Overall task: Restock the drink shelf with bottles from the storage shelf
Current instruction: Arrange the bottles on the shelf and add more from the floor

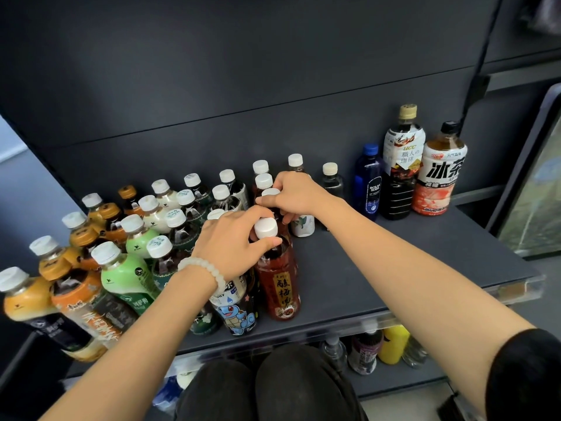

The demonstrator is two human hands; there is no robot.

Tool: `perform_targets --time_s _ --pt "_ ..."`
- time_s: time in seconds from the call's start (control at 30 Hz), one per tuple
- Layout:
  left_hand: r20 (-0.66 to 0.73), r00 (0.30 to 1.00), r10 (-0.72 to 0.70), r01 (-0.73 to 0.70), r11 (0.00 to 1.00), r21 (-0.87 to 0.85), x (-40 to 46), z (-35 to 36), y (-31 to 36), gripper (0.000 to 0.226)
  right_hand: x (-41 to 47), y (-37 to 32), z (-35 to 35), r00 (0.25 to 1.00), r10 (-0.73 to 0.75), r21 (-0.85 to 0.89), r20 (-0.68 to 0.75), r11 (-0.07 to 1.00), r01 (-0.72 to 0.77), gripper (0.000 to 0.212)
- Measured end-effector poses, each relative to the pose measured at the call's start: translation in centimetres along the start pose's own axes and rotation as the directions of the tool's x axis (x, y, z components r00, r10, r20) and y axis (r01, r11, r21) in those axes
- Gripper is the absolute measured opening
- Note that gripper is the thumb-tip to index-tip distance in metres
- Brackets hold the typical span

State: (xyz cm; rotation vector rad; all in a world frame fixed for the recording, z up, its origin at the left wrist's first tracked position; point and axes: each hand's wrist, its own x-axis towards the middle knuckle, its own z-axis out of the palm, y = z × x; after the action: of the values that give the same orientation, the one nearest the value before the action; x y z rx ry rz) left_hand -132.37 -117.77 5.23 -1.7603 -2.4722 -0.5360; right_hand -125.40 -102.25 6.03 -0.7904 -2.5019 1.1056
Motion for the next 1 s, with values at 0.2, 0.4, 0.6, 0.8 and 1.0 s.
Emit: perform_targets --time_s 0.2,0.4,0.6,0.8,1.0 --pt "-0.015 1.000 0.014 -0.015 1.000 -0.018 0.2 0.2 0.0 0.031 0.2 0.1 0.3 1.000 -0.009 0.002 -0.019 1.000 0.009 0.034" --pt "-0.008 1.000 0.001 -0.001 1.000 0.005 0.8 0.3 0.0 0.037 0.2 0.4 0.5 0.999 -0.033 0.037 -0.024 0.999 0.034 0.029" --pt "-0.028 0.999 -0.014 0.016 0.998 0.055 0.7 0.7 0.2 0.045 -0.4 1.1 0.1 1.000 -0.019 0.076 0.017 0.997 0.018 0.035" --pt "-0.150 0.988 0.019 0.009 0.983 0.184 0.0 1.3 0.9 0.046 -2.9 2.5 -1.0 0.990 -0.058 -0.052 -0.128 0.997 0.051 0.023" --pt "-0.254 0.957 0.138 -0.065 0.959 0.277 -1.2 1.5 4.2 0.047 -8.9 5.0 -1.5 0.950 -0.164 -0.438 -0.265 0.899 0.033 0.030"
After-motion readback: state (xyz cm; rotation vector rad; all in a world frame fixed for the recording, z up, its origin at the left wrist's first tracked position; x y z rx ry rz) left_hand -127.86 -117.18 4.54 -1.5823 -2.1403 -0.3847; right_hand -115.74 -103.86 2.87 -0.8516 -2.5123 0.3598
